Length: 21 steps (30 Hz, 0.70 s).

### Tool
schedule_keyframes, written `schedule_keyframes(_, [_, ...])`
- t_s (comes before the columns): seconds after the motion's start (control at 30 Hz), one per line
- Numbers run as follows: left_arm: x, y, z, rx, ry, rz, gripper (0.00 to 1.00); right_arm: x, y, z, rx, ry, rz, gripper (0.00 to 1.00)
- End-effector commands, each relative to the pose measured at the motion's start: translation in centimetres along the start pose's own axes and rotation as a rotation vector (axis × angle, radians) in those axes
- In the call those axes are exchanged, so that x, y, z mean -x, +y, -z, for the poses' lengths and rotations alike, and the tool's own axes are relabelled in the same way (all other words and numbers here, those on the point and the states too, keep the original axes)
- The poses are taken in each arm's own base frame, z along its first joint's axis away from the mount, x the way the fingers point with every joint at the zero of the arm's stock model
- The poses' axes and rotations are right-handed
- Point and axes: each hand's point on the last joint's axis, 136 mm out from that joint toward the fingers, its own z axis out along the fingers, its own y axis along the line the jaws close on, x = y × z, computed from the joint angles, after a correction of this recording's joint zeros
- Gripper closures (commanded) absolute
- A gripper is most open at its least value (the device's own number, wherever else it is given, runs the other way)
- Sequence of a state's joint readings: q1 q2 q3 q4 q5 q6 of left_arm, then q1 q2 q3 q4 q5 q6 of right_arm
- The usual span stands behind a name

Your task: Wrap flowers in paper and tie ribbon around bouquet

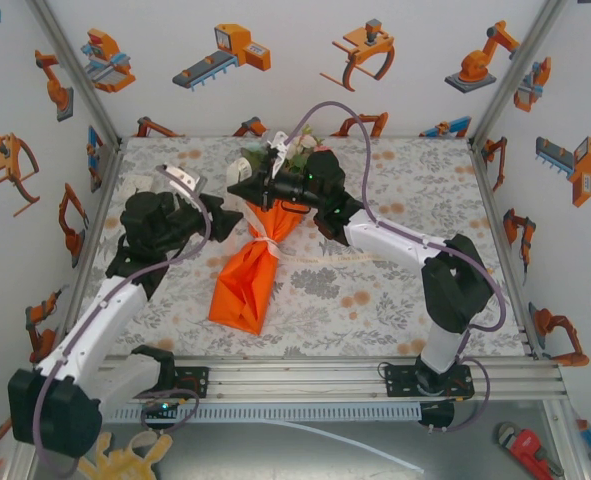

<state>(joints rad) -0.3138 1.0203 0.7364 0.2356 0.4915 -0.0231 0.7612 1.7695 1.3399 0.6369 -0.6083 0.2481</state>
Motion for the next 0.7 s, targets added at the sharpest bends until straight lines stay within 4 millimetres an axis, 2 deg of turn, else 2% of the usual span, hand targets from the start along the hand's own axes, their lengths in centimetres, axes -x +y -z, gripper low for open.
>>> schedule_keyframes(0.0, [4.6, -1.2, -0.3, -0.071, -0.166, -0.055, 0.40, 2.6, 0.8, 0.0, 0.008, -0.063, -0.007, 1.00])
schedule_keyframes(0.13, [5.3, -1.5, -1.5, -0.104, -0.173, -0.051, 0.40, 2.6, 1.0, -0.1, 0.010, -0.055, -0.013, 1.00])
schedule_keyframes(0.2, [5.1, -1.3, -2.0, -0.105, -0.161, -0.045, 0.44, 2.8, 1.0, -0.1, 0.007, -0.057, -0.020, 1.00])
schedule_keyframes(0.33, [4.9, -1.1, -2.4, -0.104, -0.152, -0.035, 0.59, 2.5, 1.0, -0.3, 0.007, -0.034, -0.041, 1.00])
schedule_keyframes(0.43, [4.8, -1.1, -2.5, -0.105, -0.142, -0.027, 0.73, 2.2, 1.1, -0.2, 0.005, -0.023, -0.055, 1.00])
schedule_keyframes(0.5, [4.5, -0.9, -2.7, -0.101, -0.127, -0.020, 0.88, 2.2, 1.0, 0.3, -0.020, -0.022, -0.063, 0.82])
schedule_keyframes(0.57, [4.3, -1.0, -2.7, -0.103, -0.120, -0.015, 0.98, 1.9, 0.6, 1.0, -0.075, 0.007, -0.062, 0.74])
schedule_keyframes(0.67, [4.2, -1.1, -2.8, -0.110, -0.111, -0.012, 1.00, 0.8, -1.5, 3.5, -0.289, 0.131, -0.108, 0.60])
